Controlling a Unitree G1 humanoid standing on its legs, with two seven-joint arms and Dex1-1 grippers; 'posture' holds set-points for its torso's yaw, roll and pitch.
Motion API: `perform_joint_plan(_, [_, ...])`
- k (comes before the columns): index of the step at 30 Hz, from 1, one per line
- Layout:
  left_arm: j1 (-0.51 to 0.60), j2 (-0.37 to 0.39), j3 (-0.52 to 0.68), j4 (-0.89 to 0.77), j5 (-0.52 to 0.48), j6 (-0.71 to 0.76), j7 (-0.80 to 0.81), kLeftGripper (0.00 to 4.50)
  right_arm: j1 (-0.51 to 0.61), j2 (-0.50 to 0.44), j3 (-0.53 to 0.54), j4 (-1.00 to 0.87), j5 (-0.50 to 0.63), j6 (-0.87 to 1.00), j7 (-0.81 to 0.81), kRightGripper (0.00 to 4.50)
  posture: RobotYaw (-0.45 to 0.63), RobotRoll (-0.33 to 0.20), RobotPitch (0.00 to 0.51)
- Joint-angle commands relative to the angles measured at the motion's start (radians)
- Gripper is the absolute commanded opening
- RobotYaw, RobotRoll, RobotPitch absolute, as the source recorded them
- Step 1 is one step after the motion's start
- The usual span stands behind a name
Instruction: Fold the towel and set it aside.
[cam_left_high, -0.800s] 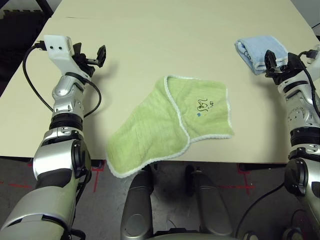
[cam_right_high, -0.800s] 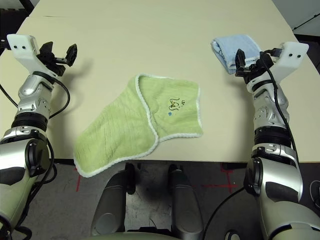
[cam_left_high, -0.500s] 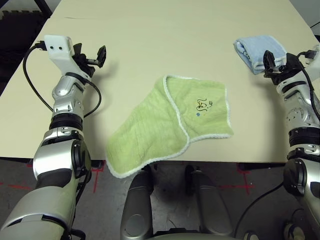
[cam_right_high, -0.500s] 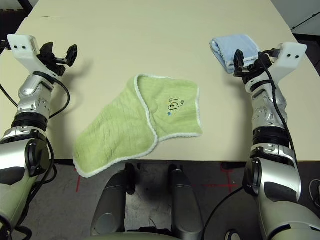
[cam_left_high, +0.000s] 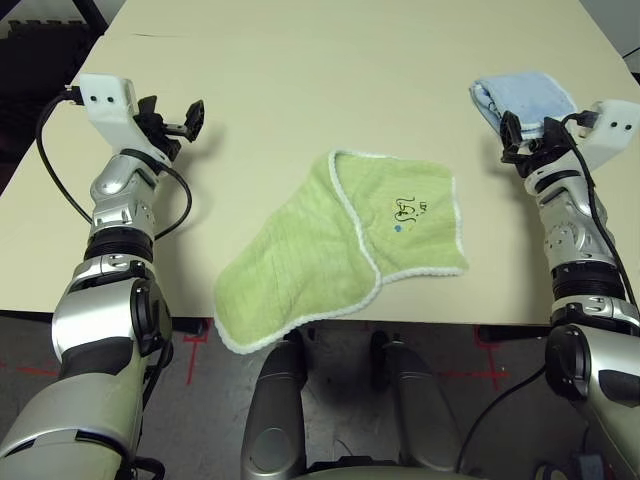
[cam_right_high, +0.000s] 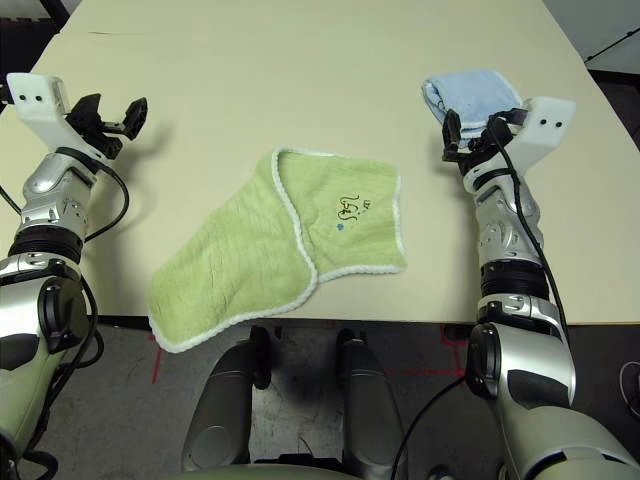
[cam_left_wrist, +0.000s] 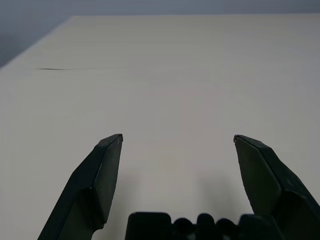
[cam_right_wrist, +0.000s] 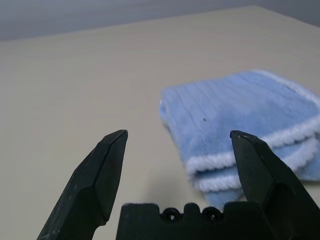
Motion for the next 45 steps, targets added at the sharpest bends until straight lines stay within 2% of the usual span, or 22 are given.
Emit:
perform_joint_plan(1, [-0.03,0.001,-0.031,-0.023,-0.021,0.049,-0.208,4.5,-0.025,-0.065,0.011,0.022,0.004,0.036,0.092,4.46,0.04,0.0,0.241])
perform_joint_plan(4, [-0.014,0.006,-0.082,-0.08,-0.027,0.128,-0.422,4.5,-0.051,-0.119,0.035,0.068,0.015,0.089,0.238,4.46,0.03,0.0,0.249])
perform_joint_plan(6, [0.005,0.042,-0.153,-0.13,0.005,0.142,-0.596,4.5,-0.078,-0.15,0.062,0.08,0.022,0.145,0.347,4.46,0.04,0.0,0.257])
perform_joint_plan(11, [0.0,0.089,-0.249,-0.21,0.04,0.145,-0.768,4.5,-0.133,-0.196,0.111,0.107,0.016,0.247,0.516,4.46,0.06,0.0,0.263])
perform_joint_plan(18, [-0.061,0.134,-0.281,-0.13,0.081,0.144,-0.798,4.5,-0.17,-0.215,0.215,0.116,-0.051,0.318,0.623,4.46,0.05,0.0,0.252])
perform_joint_plan(27, [-0.077,0.097,-0.273,-0.076,0.075,0.133,-0.83,4.5,-0.252,-0.241,0.311,0.213,-0.157,0.384,0.68,4.46,0.04,0.0,0.254])
perform_joint_plan(34, [-0.061,0.083,-0.262,-0.108,0.061,0.144,-0.849,4.5,-0.324,-0.241,0.386,0.294,-0.241,0.431,0.722,4.46,0.05,0.0,0.254])
perform_joint_plan(45, [-0.031,0.075,-0.254,-0.146,0.046,0.161,-0.86,4.5,-0.29,-0.276,0.417,0.202,-0.278,0.467,0.795,4.46,0.03,0.0,0.254])
